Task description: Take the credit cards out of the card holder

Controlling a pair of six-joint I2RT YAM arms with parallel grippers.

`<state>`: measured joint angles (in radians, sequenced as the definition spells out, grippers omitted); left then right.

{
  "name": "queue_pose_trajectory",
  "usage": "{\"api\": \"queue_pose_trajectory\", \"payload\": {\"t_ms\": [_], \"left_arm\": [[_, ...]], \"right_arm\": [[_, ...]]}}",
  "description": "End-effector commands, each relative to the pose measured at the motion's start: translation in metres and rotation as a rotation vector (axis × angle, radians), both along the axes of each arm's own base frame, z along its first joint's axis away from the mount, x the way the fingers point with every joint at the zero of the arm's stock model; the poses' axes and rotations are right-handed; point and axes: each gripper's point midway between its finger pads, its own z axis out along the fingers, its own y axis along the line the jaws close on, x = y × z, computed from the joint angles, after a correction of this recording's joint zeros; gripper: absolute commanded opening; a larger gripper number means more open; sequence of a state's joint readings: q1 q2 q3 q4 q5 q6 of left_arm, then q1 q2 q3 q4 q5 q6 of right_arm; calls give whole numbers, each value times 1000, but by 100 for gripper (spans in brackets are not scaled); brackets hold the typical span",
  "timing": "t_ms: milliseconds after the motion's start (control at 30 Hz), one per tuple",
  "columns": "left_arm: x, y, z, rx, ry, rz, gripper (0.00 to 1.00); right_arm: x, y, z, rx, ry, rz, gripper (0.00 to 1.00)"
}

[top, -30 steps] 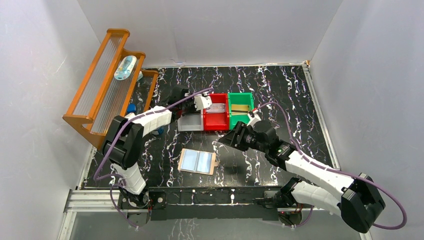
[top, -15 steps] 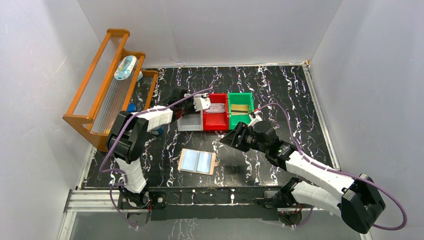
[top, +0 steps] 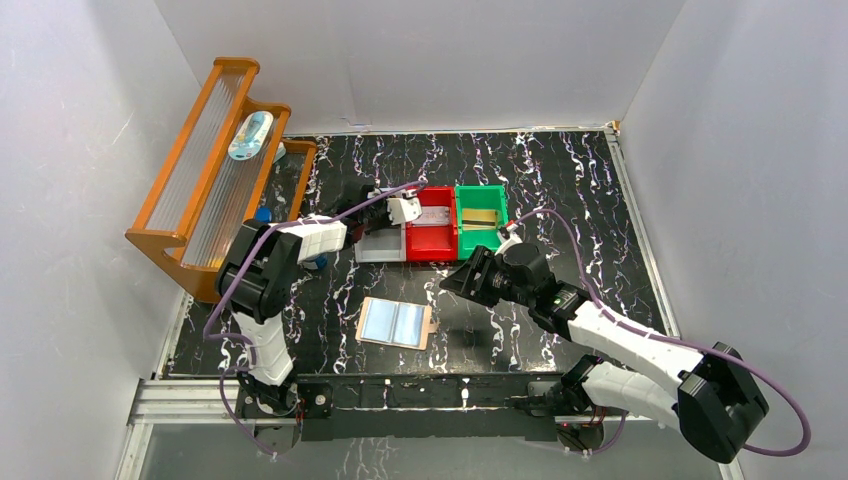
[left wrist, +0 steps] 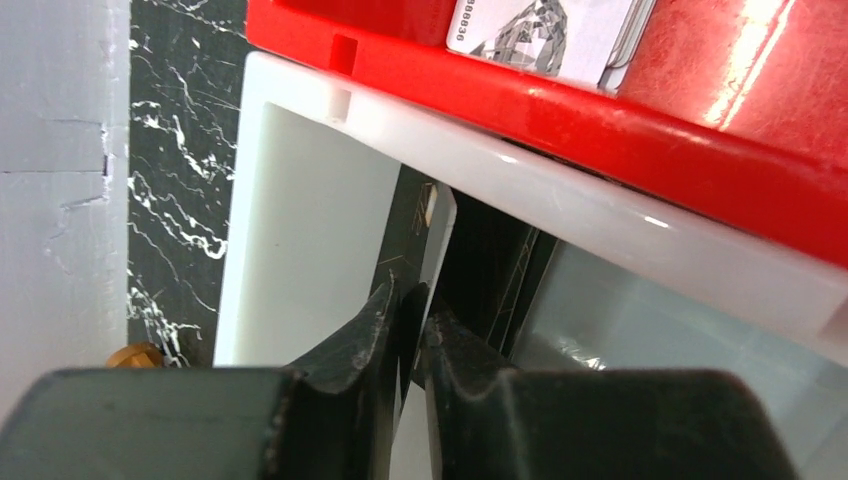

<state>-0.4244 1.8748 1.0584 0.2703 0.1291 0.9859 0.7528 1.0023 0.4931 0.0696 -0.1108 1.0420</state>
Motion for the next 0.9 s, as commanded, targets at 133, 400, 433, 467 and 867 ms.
{"api": "queue_pose_trajectory", "payload": {"t_ms": [133,400,433,467,867], "left_arm": [[-6,-4,-3,-31,29,-20,20],[0,2,6,-34,4,33,33],[0,3,9,-41,-1,42,34],[-1,3,11,-45,-5,41,35],[-8,1,23,-76,-8,34,53]], "right_arm": [[4,3,5,31,-13,-2,65],[3,5,5,36,-9,8,66],[3,5,5,37,-8,9,66],[3,5,5,37,-6,9,66],[1,6,2,44,7,13,66]]}}
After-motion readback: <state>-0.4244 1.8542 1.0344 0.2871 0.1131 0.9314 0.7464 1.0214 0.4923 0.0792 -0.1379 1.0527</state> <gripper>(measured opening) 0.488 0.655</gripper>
